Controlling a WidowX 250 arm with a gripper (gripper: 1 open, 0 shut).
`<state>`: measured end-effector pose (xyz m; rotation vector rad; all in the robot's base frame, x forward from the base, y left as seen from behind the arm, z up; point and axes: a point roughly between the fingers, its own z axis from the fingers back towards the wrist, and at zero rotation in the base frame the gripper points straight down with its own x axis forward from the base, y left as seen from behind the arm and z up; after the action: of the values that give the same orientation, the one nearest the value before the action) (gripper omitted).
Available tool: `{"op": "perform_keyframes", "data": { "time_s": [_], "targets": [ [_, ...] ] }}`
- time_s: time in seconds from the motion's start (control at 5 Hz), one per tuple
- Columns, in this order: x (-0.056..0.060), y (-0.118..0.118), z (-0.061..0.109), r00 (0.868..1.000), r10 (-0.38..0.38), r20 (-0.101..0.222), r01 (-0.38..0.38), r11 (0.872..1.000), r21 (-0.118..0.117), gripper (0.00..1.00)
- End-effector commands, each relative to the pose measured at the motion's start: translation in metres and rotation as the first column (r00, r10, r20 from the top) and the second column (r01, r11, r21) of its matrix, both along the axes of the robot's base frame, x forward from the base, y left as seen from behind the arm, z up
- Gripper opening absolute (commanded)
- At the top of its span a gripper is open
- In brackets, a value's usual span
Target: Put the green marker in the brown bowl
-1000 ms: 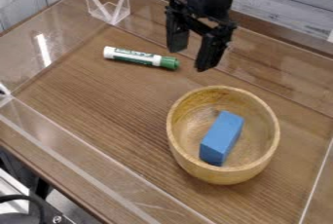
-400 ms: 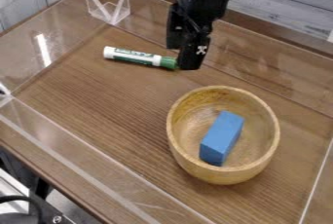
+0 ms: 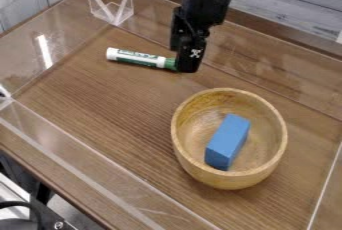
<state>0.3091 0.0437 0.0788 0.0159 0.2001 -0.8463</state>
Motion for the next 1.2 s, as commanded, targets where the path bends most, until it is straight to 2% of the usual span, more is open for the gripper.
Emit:
{"op": "perform_keyframes", "data": {
  "time_s": [0.0,0.4,1.0],
  "targets": [
    [0.015,0.013,0.012,0.997,-0.031,0.068,0.030,0.999,0.012,1.00],
    [0.021,0.034,0.000,0.993,-0.099,0.064,0.098,0.995,0.023,1.00],
    [0.019,0.049,-0.015,0.993,-0.098,0.063,0.097,0.995,0.016,1.00]
  ]
}}
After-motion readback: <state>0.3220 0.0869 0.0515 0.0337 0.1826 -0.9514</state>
